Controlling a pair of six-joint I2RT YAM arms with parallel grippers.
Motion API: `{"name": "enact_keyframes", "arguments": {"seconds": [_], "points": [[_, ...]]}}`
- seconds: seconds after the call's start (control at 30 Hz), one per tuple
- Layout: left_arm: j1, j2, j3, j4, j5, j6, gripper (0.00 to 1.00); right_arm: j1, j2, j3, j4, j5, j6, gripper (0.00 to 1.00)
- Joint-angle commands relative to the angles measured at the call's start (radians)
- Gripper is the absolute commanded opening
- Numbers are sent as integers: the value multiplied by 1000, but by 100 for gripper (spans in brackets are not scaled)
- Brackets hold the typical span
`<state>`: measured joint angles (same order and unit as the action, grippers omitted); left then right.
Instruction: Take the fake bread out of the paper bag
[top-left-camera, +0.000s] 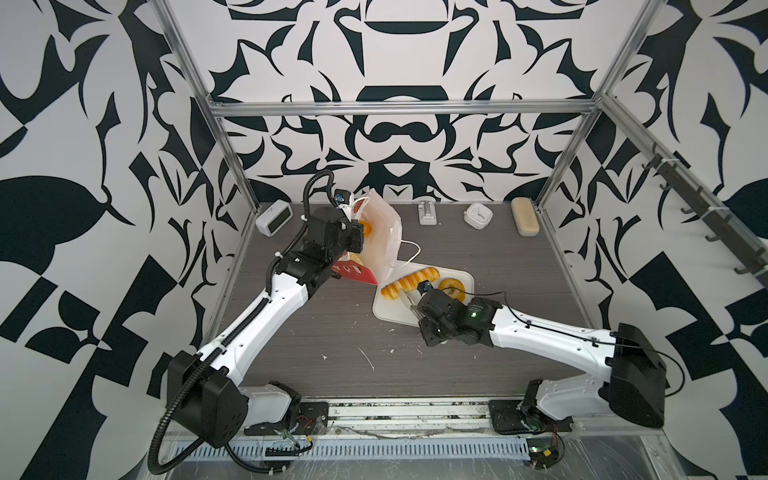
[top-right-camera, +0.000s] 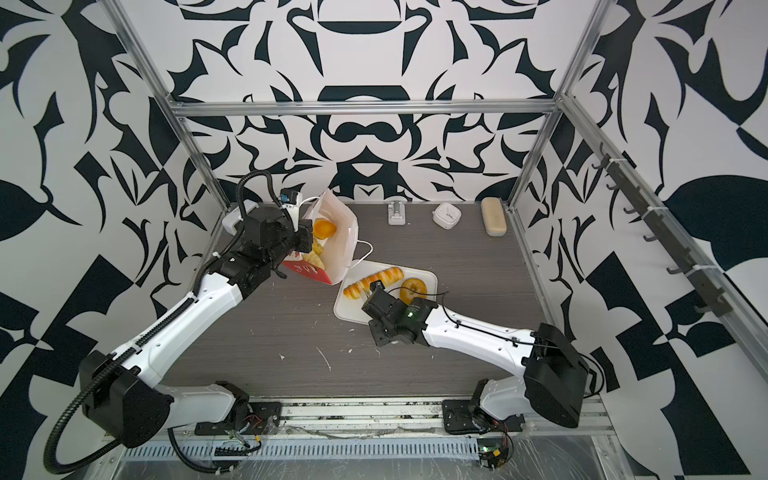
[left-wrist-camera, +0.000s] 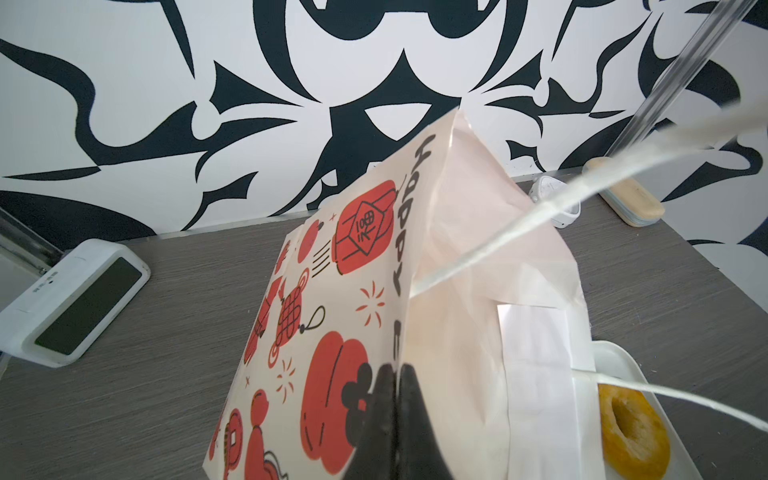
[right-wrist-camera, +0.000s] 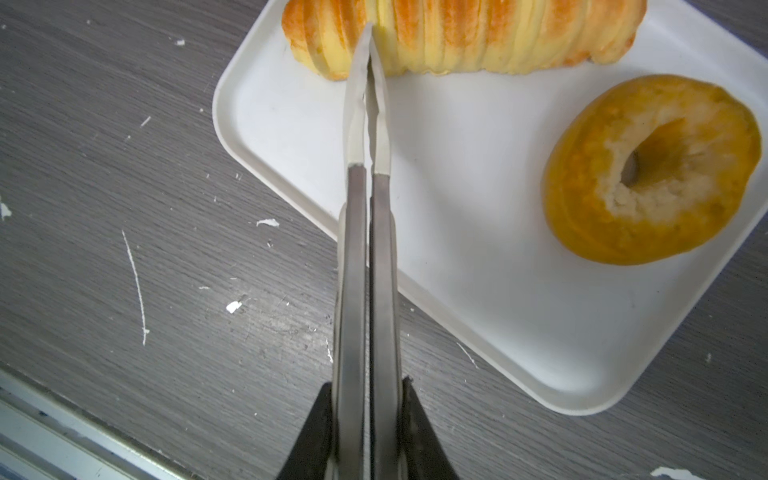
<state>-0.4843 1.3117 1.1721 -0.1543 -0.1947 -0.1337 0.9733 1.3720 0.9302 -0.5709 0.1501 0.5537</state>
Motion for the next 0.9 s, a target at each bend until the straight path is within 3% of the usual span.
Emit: {"name": "enact_keyframes", "arguments": {"seconds": [0.0, 0.37, 0.53, 0.87], "points": [[3, -29, -12, 13, -2, 2, 0, -24, -5, 48, 54, 23, -7, 8], [4, -60, -17, 12, -5, 4, 0, -90, 45, 73, 117, 16, -8, 8], [4, -57, -19, 13, -6, 2, 0, -107, 45, 67, 129, 67, 5, 8], [4, -46, -11, 26, -15, -1, 0, -74, 0, 56, 169, -61, 8, 13]]}}
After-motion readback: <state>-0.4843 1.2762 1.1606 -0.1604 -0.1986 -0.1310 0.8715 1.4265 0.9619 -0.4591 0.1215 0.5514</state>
